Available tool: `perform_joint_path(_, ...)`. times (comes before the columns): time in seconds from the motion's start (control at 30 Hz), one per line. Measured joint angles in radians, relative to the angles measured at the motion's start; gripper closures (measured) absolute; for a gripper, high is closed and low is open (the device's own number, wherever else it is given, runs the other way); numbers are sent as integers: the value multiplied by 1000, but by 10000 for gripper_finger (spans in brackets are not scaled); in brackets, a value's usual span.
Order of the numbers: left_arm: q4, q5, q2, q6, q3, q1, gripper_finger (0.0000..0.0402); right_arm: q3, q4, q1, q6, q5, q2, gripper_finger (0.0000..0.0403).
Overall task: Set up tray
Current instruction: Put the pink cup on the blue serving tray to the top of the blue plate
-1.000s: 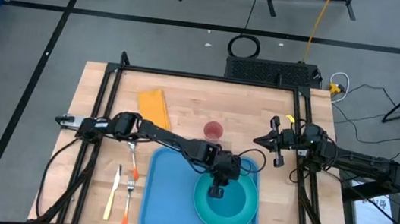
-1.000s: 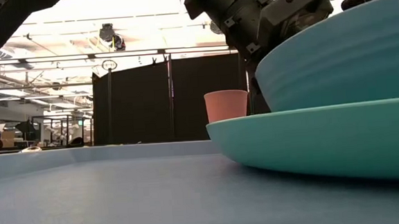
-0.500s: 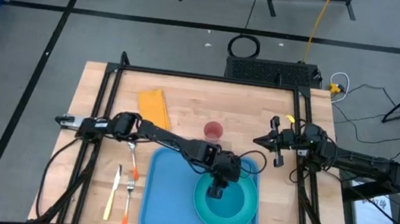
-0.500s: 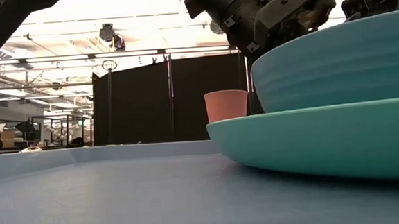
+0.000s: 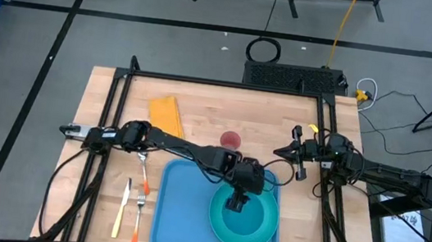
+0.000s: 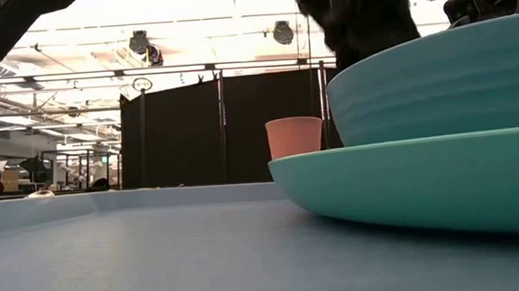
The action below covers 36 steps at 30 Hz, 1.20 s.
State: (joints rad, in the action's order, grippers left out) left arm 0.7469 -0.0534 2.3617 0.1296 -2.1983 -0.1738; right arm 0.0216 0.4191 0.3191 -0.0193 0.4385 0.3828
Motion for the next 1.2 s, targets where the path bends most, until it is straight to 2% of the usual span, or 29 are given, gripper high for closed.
perform_joint_path(0.13, 254, 140, -8, 90, -154, -16, 157, 0, 0, 0, 0, 1, 0, 394)
perform_joint_path(0.17, 303, 185, -27, 101, -157, -20, 160, 0, 0, 0, 0, 2, 0, 394)
perform_joint_path(0.23, 352, 250, -94, 121, -117, -23, 174, 0, -3, 0, 0, 3, 0, 394)
perform_joint_path(0.4, 379, 238, -317, 113, 30, 13, 243, 0, -15, 0, 0, 6, 0, 394)
perform_joint_path(0.5, 267, 149, -496, 149, 220, 55, 299, 0, -13, 0, 0, 7, 0, 394)
perform_joint_path(0.67, -115, -16, -836, 137, 668, 157, 388, 0, -13, 0, -3, 8, 0, 394)
perform_joint_path(0.83, -377, -32, -1162, 29, 1111, 237, 395, 0, -13, 0, -10, 8, 0, 394)
perform_joint_path(1.0, -672, 62, -1507, -45, 1486, 208, 397, 0, -14, 0, -10, 8, 0, 394)
perform_joint_path(1.07, -758, 77, -1631, -71, 1607, 208, 399, 0, -14, 0, -9, 8, 0, 394)
perform_joint_path(1.2, -756, 139, -1818, -150, 1766, 232, 399, 0, -13, 0, -2, 8, 0, 394)
